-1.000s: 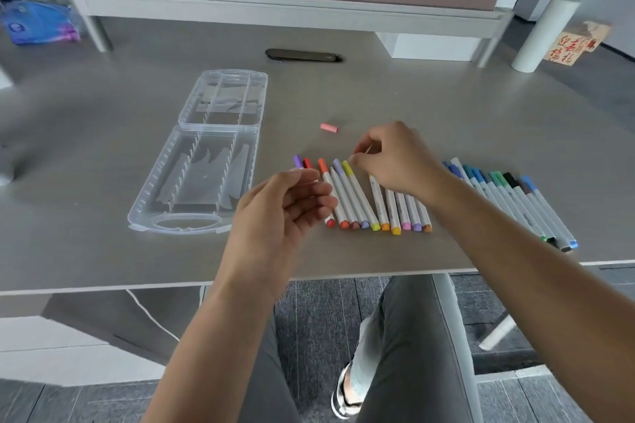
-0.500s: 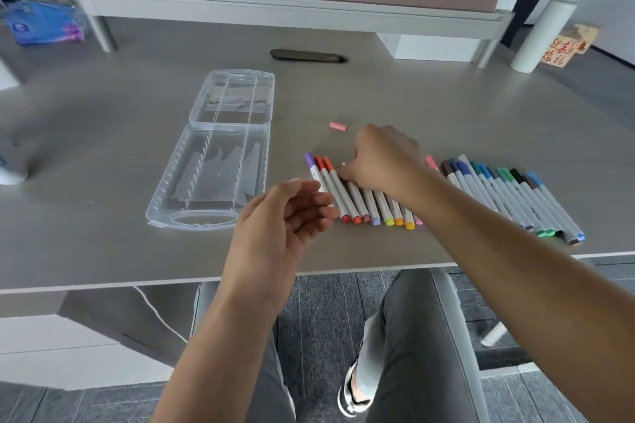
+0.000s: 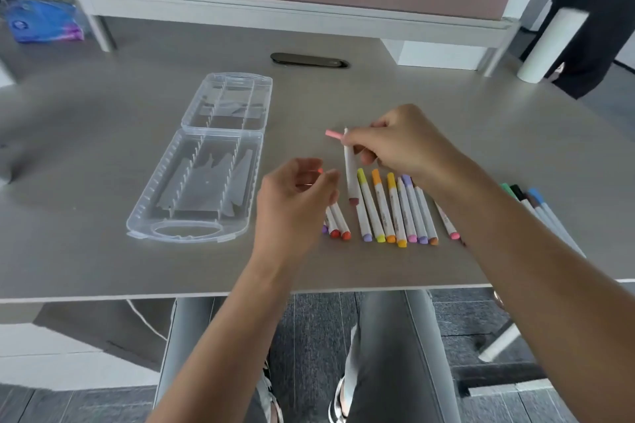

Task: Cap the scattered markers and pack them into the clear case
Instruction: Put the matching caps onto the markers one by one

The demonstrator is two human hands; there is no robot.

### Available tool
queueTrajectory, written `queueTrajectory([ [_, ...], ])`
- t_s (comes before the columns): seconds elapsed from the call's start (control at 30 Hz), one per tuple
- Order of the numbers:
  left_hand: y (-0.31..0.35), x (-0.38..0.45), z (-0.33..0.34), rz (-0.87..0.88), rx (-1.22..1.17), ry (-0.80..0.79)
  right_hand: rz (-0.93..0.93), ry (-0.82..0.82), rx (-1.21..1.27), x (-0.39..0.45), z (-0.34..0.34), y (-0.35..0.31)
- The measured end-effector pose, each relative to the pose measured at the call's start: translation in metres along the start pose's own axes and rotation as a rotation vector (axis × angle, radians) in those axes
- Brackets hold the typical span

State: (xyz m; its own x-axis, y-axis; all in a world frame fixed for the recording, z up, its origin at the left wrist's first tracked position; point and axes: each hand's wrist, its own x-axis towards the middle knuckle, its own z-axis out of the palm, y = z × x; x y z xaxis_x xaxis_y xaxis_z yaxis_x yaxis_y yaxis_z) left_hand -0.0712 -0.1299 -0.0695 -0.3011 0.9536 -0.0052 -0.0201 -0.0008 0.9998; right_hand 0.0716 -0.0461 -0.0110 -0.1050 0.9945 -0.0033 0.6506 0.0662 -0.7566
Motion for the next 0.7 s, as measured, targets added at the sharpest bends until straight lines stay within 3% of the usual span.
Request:
queueTrajectory([
  [0.17,0.005,0.013,0.02,-0.199,-0.253,-0.161,-0.035,-0.022,0.001,0.011,0.004,0.005],
  [0.37,0.013,0.022,0.02,-0.369,-0.53,-0.104,-0.037,0.105,-0.153,0.058,0.008,0.032],
  [0.7,0.014,0.036,0.009,-0.418,-0.669,-0.133,-0.142,0.049,-0.37,0.107,0.047,0.039],
])
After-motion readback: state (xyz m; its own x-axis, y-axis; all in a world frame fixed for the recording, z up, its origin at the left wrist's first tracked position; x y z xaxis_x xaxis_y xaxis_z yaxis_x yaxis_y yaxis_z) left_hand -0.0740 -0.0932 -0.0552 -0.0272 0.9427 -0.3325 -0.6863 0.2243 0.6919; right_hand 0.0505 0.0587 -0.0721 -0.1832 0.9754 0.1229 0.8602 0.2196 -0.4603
